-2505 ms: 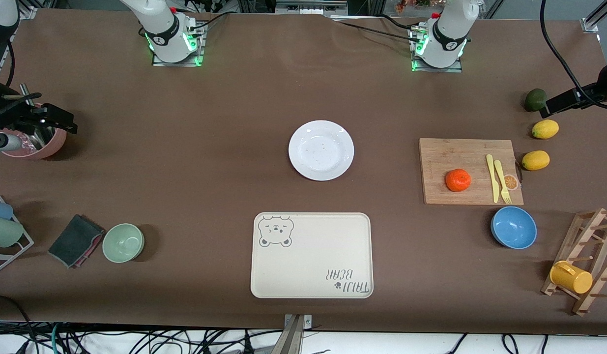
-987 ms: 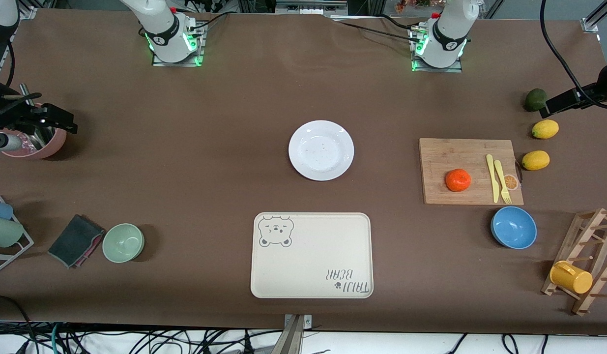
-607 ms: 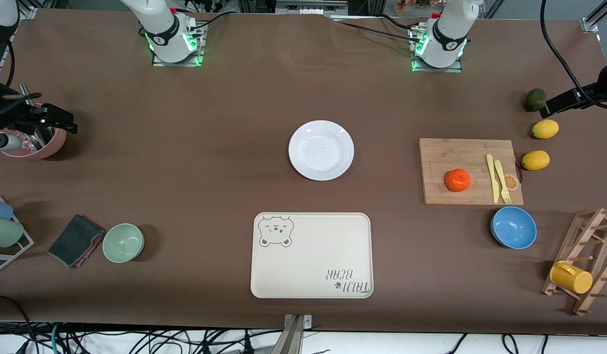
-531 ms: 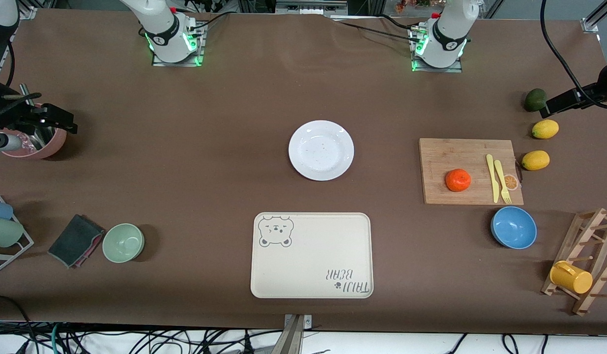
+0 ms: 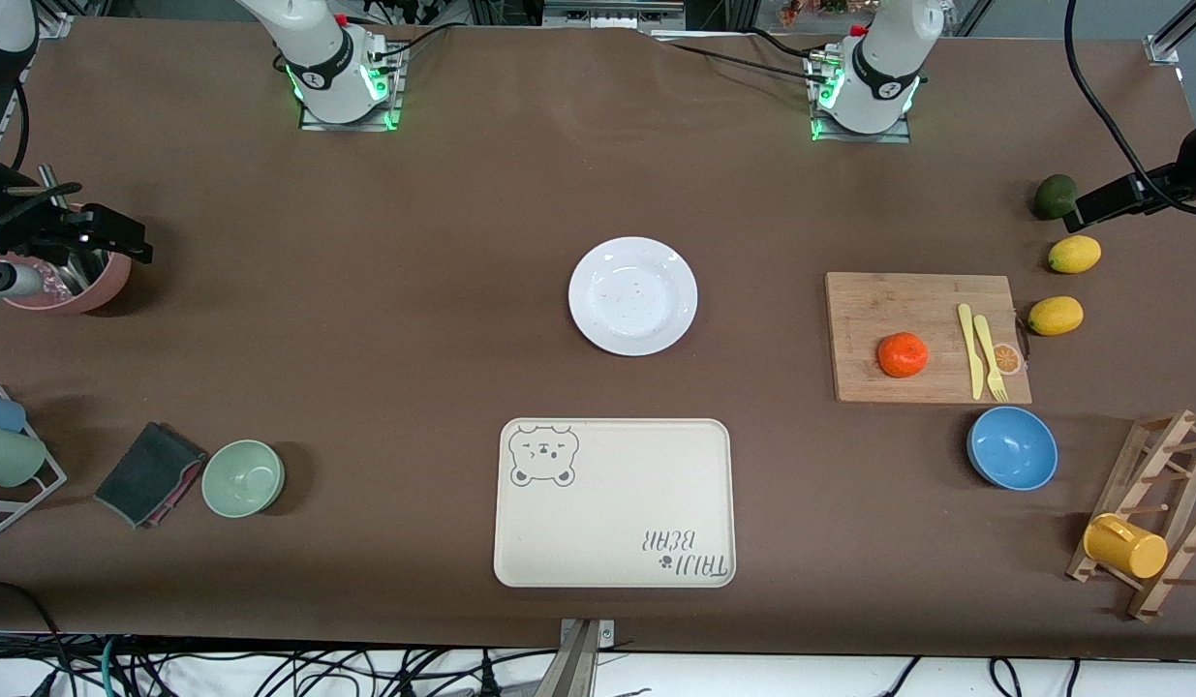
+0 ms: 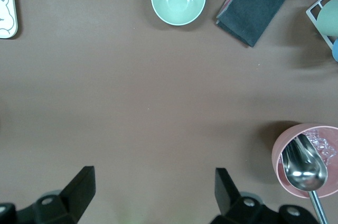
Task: Place orange and plate with both arms
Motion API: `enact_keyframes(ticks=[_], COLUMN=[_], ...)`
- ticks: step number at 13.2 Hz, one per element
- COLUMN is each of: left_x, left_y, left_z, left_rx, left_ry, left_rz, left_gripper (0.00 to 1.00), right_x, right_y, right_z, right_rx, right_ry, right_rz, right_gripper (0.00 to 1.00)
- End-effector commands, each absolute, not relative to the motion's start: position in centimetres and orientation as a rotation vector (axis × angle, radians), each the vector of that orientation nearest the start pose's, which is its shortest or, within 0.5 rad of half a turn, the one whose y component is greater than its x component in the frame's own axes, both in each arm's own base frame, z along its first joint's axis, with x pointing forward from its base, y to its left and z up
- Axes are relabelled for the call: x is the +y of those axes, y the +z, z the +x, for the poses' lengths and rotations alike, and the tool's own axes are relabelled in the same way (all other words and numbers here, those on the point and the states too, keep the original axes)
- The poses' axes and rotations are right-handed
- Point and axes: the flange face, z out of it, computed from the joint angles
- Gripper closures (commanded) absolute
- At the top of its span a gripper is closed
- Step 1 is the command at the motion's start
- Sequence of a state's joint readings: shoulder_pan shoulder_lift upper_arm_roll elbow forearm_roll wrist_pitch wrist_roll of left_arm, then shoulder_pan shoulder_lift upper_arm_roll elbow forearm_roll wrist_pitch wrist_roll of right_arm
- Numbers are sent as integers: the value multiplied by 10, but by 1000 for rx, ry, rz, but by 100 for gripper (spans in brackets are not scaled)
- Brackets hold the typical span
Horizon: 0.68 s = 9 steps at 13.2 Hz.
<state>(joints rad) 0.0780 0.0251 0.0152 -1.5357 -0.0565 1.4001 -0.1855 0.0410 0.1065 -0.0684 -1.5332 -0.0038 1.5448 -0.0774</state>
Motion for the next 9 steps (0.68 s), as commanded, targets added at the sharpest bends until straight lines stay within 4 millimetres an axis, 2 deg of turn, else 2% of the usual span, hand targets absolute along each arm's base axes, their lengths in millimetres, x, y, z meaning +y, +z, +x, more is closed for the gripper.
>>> enact_keyframes(ticks=[1, 5, 9], left_x=[45, 45, 34], left_y=[617, 617, 608], left_z=[544, 544, 552], left_rx=[-440, -440, -388], left_ry=[269, 272, 282], left_rz=[-3143, -3143, -3130], left_gripper=[0, 0, 0], right_x=[-16, -15, -16], right_y=[584, 584, 584], right_z=[577, 577, 577], right_rx=[-79, -81, -79], right_ry=[143, 143, 143], right_rz=[-3127, -3127, -3127], right_gripper=[0, 0, 0])
